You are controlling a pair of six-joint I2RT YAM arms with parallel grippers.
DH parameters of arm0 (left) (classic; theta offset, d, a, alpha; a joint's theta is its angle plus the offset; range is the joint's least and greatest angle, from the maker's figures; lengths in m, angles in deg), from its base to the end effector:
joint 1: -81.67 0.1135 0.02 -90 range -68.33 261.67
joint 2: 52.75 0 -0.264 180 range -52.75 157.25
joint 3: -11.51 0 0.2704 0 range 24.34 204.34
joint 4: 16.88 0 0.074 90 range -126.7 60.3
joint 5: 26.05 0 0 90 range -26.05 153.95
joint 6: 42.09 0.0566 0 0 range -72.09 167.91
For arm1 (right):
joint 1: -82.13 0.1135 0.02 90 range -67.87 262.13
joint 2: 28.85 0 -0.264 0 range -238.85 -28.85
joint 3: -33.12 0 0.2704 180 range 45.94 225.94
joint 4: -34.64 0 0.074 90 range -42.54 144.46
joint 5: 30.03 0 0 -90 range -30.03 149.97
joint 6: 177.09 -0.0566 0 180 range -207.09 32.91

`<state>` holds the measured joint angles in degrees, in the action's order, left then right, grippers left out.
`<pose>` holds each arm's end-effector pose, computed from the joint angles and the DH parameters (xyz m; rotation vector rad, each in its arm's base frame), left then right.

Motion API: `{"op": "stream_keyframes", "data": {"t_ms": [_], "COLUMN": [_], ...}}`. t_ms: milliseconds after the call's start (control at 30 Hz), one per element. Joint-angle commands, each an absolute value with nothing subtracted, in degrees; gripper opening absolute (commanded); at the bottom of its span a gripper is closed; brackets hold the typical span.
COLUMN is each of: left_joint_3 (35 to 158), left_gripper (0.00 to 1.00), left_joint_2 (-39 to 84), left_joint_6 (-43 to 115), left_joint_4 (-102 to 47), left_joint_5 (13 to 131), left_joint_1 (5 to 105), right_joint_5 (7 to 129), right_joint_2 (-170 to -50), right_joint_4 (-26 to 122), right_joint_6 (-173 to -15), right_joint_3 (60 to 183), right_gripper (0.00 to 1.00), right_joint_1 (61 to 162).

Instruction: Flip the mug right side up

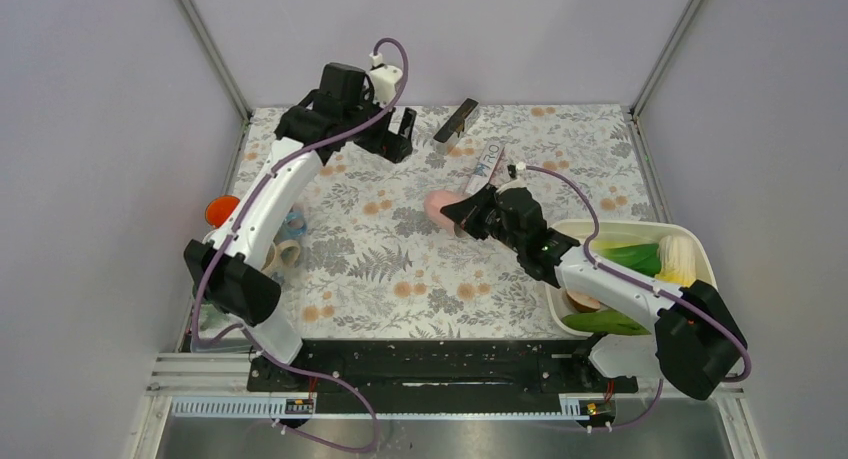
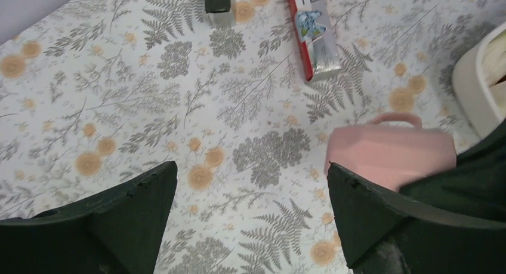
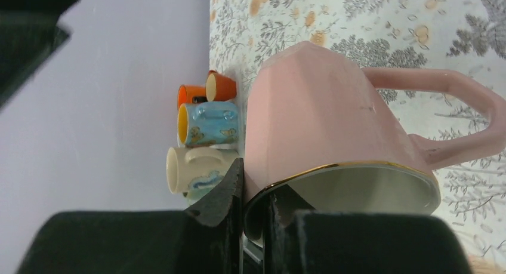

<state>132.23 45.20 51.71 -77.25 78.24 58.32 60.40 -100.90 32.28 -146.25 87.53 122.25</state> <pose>0.3690 -0.1745 0.4010 0.6598 2.1440 -0.4636 0.2462 0.2080 0.2483 0.3283 1.9926 1.1797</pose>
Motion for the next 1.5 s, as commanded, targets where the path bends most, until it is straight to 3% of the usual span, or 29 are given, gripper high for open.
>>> {"op": "stream_keyframes", "data": {"t_ms": [0, 233, 400, 600, 833, 1133, 1333, 1467], "left_joint_3": [124.14, 106.3, 100.34, 97.74, 85.86, 83.77, 79.96, 78.84], "left_gripper": [0.99, 0.99, 0.99, 0.99, 0.99, 0.98, 0.74, 0.36], "left_joint_2": [34.94, 21.26, 18.79, 19.56, 17.2, 22.42, 24.43, 25.71], "left_joint_6": [57.43, 64.99, 71.3, 76.24, 81.11, 87.85, 95.58, 101.7], "left_joint_4": [-74.52, -65.98, -59.05, -48.68, -27.86, -12.12, -2.16, 7.91], "left_joint_5": [67.25, 62.54, 55.06, 51.71, 50.67, 33.73, 26.37, 24.11], "left_joint_1": [52.83, 39.38, 31.06, 30.43, 30.22, 28.41, 28.41, 28.4], "right_joint_5": [52.38, 50.32, 49.22, 46.14, 40.7, 37.69, 36.29, 36.82], "right_joint_2": [-100.8, -102.72, -103.71, -102.37, -99.05, -103.81, -103.4, -104.19], "right_joint_4": [30.6, 31.67, 28.35, 24.39, 15.9, 5.78, 4.33, 3.32], "right_joint_6": [-164.49, -179.46, -185.37, -189.19, -194.56, -198.72, -198.65, -199.66], "right_joint_3": [94.59, 99.1, 99.5, 97.69, 93.47, 92.71, 92.14, 91.46], "right_gripper": [0.0, 0.0, 0.0, 0.0, 0.0, 0.0, 0.0, 0.0], "right_joint_1": [122.1, 122.2, 123.26, 125.75, 127.38, 130.64, 131.09, 131.17]}}
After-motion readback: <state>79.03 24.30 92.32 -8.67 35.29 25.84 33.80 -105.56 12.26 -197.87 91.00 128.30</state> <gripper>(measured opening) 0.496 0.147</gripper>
